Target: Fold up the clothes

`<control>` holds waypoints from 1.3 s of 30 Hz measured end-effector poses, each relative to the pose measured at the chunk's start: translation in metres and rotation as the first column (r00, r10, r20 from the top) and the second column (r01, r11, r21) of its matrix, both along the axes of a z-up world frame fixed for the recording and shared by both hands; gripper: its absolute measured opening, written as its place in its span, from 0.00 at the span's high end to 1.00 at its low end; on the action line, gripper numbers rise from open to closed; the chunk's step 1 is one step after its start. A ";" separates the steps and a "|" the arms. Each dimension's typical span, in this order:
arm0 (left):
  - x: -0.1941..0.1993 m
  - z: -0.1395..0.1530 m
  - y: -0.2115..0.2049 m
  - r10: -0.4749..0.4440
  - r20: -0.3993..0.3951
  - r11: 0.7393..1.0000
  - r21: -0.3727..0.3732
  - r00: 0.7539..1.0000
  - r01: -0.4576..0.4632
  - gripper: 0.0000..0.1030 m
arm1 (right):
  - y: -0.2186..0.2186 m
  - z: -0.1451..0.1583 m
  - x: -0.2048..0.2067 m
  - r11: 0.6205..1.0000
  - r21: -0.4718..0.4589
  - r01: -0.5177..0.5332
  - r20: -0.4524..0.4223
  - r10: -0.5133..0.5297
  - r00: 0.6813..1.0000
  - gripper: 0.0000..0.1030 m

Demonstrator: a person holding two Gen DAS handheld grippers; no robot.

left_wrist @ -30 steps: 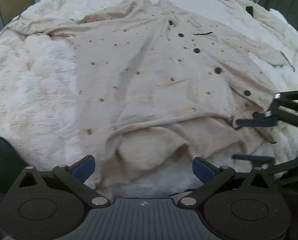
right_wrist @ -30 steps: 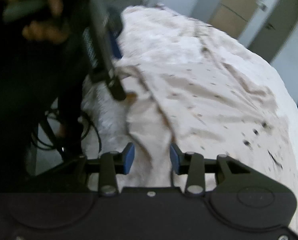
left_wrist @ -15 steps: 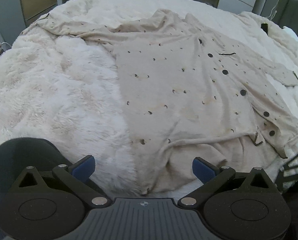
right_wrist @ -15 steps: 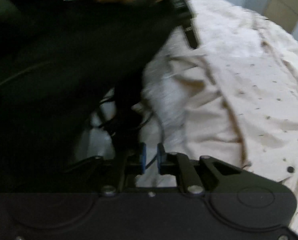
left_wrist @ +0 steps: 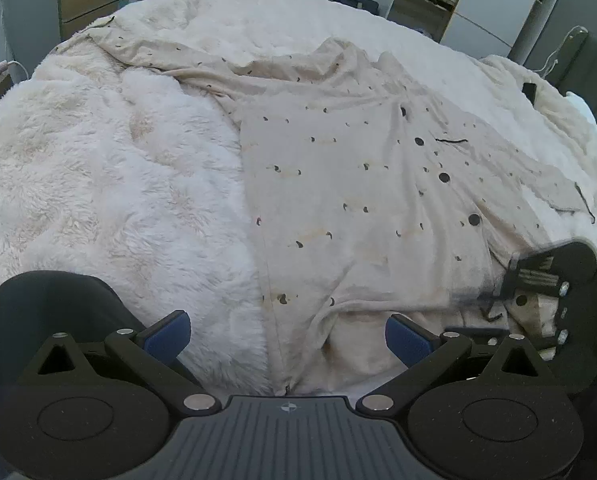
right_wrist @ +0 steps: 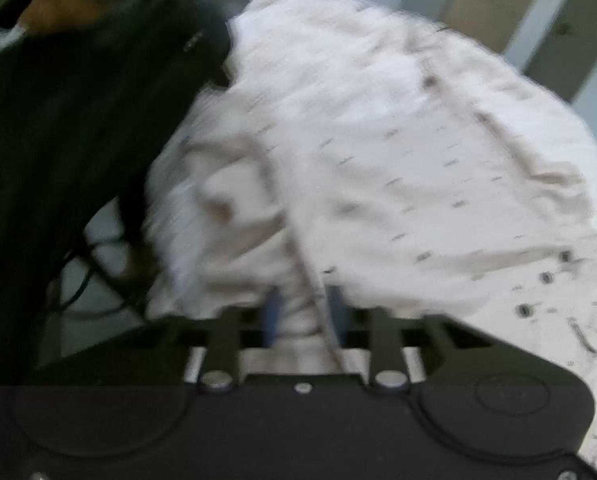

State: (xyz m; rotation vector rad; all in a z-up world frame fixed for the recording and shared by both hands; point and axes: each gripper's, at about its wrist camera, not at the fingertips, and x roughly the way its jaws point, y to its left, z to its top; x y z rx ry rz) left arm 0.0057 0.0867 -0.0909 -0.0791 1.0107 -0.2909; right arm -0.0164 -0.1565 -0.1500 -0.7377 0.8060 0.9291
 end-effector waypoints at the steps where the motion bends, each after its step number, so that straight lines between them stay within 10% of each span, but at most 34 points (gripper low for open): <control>1: 0.000 0.000 0.001 0.000 -0.005 1.000 -0.011 1.000 0.000 0.00 | -0.001 0.000 -0.009 0.999 0.009 -0.036 -0.055 0.036 0.998 1.00; 6: 0.002 0.000 0.003 0.005 -0.010 0.999 -0.042 1.000 -0.005 0.00 | -0.014 0.005 -0.055 0.990 0.007 -0.140 -0.134 0.139 0.981 0.98; 12: 0.008 0.006 0.000 0.019 -0.003 0.997 -0.077 1.000 -0.019 0.00 | -0.021 0.029 -0.026 0.988 0.138 0.063 0.030 -0.068 0.997 0.74; 19: 0.004 0.017 0.000 0.022 0.037 0.999 -0.033 0.999 -0.021 0.00 | 0.030 0.022 0.014 0.988 0.144 0.064 0.029 -0.068 0.997 0.75; 22: 0.003 0.016 0.004 0.032 0.033 0.999 -0.036 0.999 -0.031 0.00 | 0.052 0.000 0.025 0.998 0.056 0.041 -0.001 -0.041 0.999 0.96; 31: 0.007 0.009 0.009 0.048 0.014 0.998 -0.051 0.999 -0.047 0.00 | 0.040 0.004 -0.026 0.994 0.002 -0.109 -0.043 0.109 0.993 0.97; 34: 0.006 0.009 0.009 0.038 0.018 0.998 -0.054 0.999 -0.037 0.00 | 0.035 0.011 -0.044 0.994 0.009 -0.113 0.034 0.113 0.993 0.88; 36: 0.006 0.009 0.009 0.037 0.018 0.998 -0.053 0.999 -0.036 0.00 | 0.033 0.018 -0.056 0.993 0.050 -0.105 0.116 0.099 0.988 0.58; 39: 0.005 0.011 0.016 0.054 0.026 0.997 -0.048 0.998 -0.052 0.00 | 0.034 0.021 -0.068 0.986 0.131 -0.101 0.229 0.069 0.971 0.42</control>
